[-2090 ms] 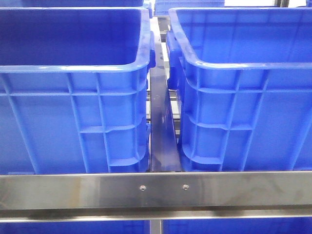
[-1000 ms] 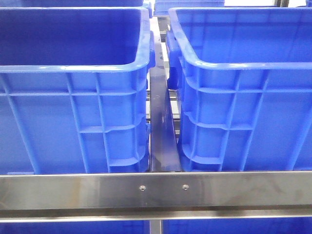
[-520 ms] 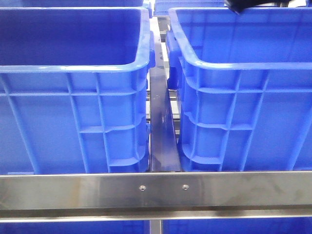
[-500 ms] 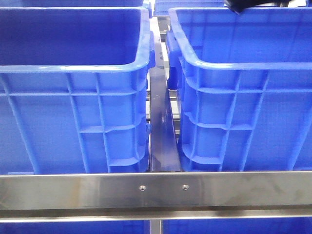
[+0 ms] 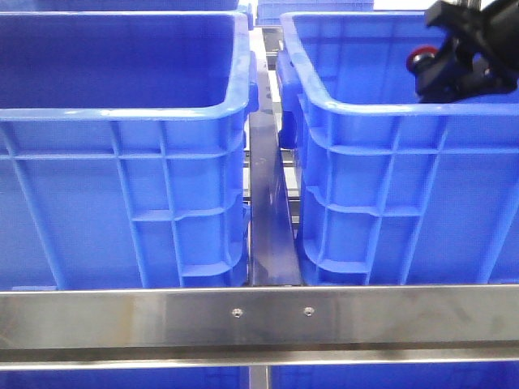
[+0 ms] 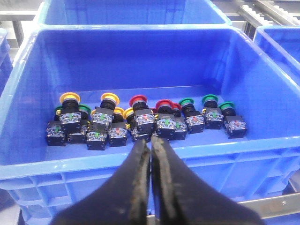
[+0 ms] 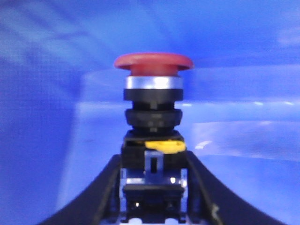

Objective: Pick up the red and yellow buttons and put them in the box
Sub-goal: 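Carry the red button with the right gripper over the empty bin, then lower the red button into the bin and open the right gripper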

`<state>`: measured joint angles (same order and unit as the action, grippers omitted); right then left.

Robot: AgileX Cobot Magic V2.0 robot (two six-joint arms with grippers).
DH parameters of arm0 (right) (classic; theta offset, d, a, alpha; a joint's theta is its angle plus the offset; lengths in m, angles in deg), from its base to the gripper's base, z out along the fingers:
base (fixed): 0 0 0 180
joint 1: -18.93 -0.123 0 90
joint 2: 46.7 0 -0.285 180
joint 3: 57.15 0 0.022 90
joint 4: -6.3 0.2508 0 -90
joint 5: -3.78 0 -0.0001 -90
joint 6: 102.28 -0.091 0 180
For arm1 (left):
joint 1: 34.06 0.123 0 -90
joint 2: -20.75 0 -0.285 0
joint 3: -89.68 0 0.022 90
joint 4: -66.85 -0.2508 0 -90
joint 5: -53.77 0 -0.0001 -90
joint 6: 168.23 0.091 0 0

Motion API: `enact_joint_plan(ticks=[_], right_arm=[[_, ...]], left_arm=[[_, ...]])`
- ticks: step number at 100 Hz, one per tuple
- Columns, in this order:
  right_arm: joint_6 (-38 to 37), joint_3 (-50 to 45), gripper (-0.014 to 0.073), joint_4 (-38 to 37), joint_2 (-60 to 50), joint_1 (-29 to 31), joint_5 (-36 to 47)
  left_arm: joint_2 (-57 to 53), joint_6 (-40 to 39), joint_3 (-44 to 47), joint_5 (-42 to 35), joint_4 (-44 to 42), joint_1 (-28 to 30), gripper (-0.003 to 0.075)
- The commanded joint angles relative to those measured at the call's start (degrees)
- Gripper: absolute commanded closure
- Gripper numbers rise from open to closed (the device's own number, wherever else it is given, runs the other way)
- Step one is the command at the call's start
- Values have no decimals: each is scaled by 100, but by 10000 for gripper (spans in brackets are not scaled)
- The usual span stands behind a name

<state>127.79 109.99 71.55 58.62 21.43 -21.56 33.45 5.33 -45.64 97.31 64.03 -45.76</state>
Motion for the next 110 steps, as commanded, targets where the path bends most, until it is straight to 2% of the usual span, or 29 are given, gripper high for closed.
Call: enact_joint_plan(ticks=[1,13,110], right_arm=[[4,158,589,168,-143,36,332],[4,158,589,168,-3,36,574],[4,678,589,168,630,36,447]], left_arm=[[80,-7,-132,-453,-4,5,739],[80,-7,-132,-453,-4,5,739],[80,-7,-132,-453,-4,5,739]])
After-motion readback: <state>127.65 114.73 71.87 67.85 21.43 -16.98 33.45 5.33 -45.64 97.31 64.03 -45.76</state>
